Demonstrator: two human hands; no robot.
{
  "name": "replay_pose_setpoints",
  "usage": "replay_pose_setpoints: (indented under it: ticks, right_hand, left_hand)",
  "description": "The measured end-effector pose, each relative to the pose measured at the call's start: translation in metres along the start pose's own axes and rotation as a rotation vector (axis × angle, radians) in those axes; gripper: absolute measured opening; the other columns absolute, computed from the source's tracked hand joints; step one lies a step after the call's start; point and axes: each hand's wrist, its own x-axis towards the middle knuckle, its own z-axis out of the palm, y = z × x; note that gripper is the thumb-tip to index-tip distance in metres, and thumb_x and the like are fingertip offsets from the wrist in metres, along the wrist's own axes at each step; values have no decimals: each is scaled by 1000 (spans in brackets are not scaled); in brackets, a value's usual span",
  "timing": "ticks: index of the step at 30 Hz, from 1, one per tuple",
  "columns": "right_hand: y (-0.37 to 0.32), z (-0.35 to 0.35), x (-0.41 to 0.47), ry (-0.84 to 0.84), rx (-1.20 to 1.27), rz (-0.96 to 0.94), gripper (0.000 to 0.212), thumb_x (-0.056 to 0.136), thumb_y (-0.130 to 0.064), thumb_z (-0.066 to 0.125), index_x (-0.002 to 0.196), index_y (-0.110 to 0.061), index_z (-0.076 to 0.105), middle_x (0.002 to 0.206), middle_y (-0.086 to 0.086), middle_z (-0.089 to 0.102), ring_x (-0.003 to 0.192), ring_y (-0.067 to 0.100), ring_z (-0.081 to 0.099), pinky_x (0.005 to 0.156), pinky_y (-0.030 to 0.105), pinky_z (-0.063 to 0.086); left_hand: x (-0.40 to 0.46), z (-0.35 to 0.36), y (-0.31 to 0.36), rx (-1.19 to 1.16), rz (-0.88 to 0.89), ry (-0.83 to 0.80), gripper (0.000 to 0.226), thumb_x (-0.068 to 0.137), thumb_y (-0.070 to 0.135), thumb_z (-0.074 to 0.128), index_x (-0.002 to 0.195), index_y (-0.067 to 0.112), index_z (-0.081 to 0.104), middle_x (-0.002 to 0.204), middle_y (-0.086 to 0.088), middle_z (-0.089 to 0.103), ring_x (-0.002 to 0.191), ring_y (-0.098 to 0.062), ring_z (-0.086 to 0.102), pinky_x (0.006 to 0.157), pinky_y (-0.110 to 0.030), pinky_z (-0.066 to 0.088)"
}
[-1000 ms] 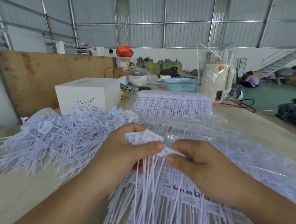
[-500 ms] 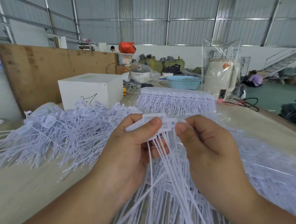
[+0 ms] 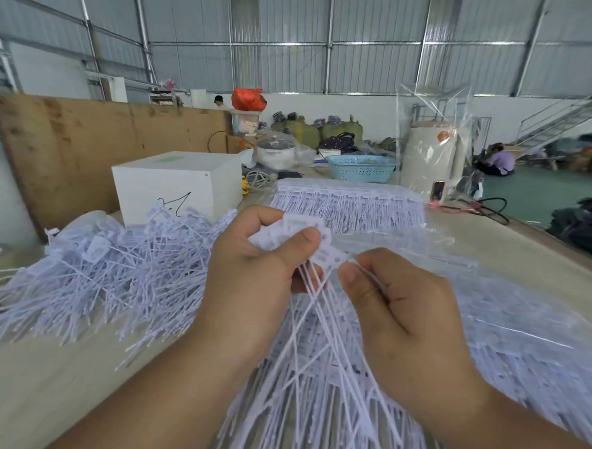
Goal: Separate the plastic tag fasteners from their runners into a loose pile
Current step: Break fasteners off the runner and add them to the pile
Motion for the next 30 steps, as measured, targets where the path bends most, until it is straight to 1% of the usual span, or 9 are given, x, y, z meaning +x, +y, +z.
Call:
replay_pose_setpoints:
  ticks: [4,8,11,15,17,21,24,28,30]
  right_hand:
    - [2,-2,0,23,-76,-40,27,93,-21,55,68,-11,56,50,-3,38,45,11,40,42,15,27]
    - [6,-7,-1,0,-165,-109,28,92,-18,56,65,-13,53,48,-13,29,44,10,36,42,16,25]
    - [14,-10,1,-39,-138,-60,31,92,-22,55,62,-15,49,47,-11,28,41,8,32,42,16,22]
    - [17,-9,0,-84,-131,-40,31,93,-24,54,63,-16,50,47,-6,34,41,8,33,43,15,22]
    - [15,-9,0,-78,-114,-46,32,94,-24,54,63,-17,50,48,-5,36,41,8,34,43,14,22]
    - [10,-7,1,-52,-52,-44,29,94,-24,54,65,-17,54,51,-10,38,41,4,34,44,7,22]
    - [6,-9,-1,-17,-77,-81,28,94,-22,55,68,-13,59,52,-7,38,44,4,38,45,8,26]
    - [-1,-26,-4,24,-108,-124,29,95,-30,51,71,-14,57,55,-3,42,48,7,42,46,12,32]
    - [1,-26,-2,-42,11,-30,31,95,-38,51,70,-18,54,54,-6,41,45,4,36,43,13,29]
  left_hand:
    - [6,-5,-4,102,47,-25,21,79,5,76,73,21,64,65,-7,67,50,-19,60,46,-28,48]
    - [8,-13,1,-13,-135,-219,16,62,15,80,71,19,67,63,-7,66,42,-18,58,42,-25,47]
    - [7,-19,1,93,-147,-297,24,58,12,88,73,17,70,63,-7,67,43,-19,59,45,-27,50]
    - [6,-17,1,268,-88,-267,30,57,19,90,76,16,68,64,-5,69,47,-19,60,50,-33,53]
    - [5,-18,1,205,-117,-265,33,51,20,92,72,18,67,63,-6,67,44,-19,58,48,-32,52]
    - [1,-9,-1,-115,-261,-196,26,47,10,81,64,17,63,57,-7,61,38,-16,49,39,-23,42]
    - [6,-9,4,-125,-289,-195,23,48,6,78,63,16,64,52,-5,56,38,-14,47,40,-21,40]
    - [32,-47,18,-97,-303,-61,11,74,8,68,75,5,57,59,-10,49,47,-22,48,51,-27,46]
    - [28,-48,14,-19,-268,-81,15,65,8,75,72,9,62,58,-10,55,45,-21,50,45,-26,46]
